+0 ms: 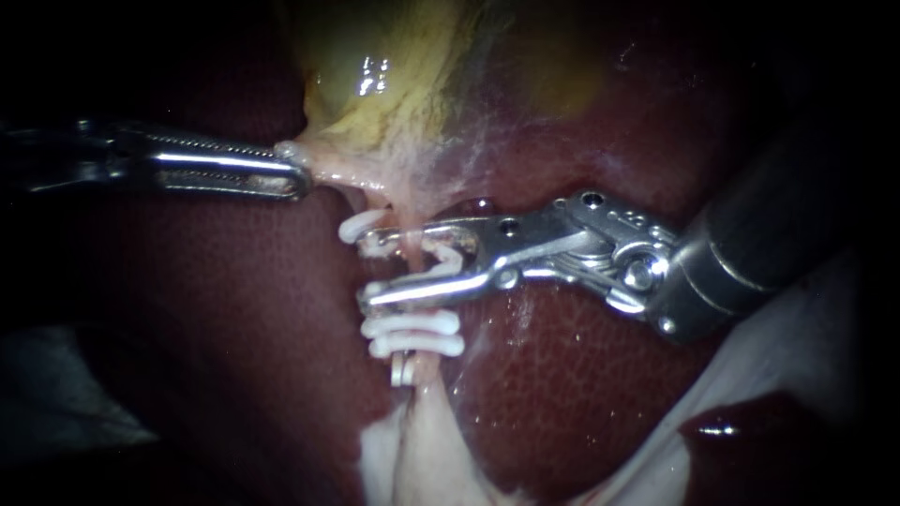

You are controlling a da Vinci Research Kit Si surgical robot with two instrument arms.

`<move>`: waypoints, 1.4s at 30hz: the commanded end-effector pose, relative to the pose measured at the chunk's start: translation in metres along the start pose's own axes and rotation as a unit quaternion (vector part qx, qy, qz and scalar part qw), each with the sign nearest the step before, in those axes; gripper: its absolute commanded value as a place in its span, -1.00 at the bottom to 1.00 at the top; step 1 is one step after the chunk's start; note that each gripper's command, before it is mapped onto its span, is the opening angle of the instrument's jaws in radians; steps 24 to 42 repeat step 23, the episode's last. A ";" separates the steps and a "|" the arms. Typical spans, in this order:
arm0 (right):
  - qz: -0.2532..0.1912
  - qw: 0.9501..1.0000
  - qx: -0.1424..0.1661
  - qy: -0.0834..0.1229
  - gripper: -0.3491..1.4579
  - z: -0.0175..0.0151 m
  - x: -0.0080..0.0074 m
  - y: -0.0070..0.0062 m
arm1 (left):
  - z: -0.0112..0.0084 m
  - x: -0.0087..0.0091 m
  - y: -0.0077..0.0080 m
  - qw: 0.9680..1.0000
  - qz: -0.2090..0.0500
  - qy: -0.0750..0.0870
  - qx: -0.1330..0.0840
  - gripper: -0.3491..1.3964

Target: Clipping third clip right tube

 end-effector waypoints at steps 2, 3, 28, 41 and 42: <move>0.000 1.000 0.000 0.000 -0.70 -0.0002 0.0002 -0.0001 | 0.0000 0.0000 0.0000 1.000 0.000 0.000 0.000 -1.00; 0.001 1.000 0.000 0.000 -0.76 -0.0002 0.0003 -0.0002 | 0.0000 0.0000 0.0000 1.000 0.000 0.000 0.000 -1.00; 0.049 0.999 -0.005 -0.002 -1.00 -0.0007 0.0008 -0.0006 | 0.0001 0.0000 -0.0001 1.000 0.000 0.000 0.000 -1.00; 0.049 0.999 -0.005 -0.002 -1.00 -0.0007 0.0008 -0.0006 | 0.0001 0.0000 -0.0001 1.000 0.000 0.000 0.000 -1.00; 0.049 0.999 -0.005 -0.002 -1.00 -0.0007 0.0008 -0.0006 | 0.0001 0.0000 -0.0001 1.000 0.000 0.000 0.000 -1.00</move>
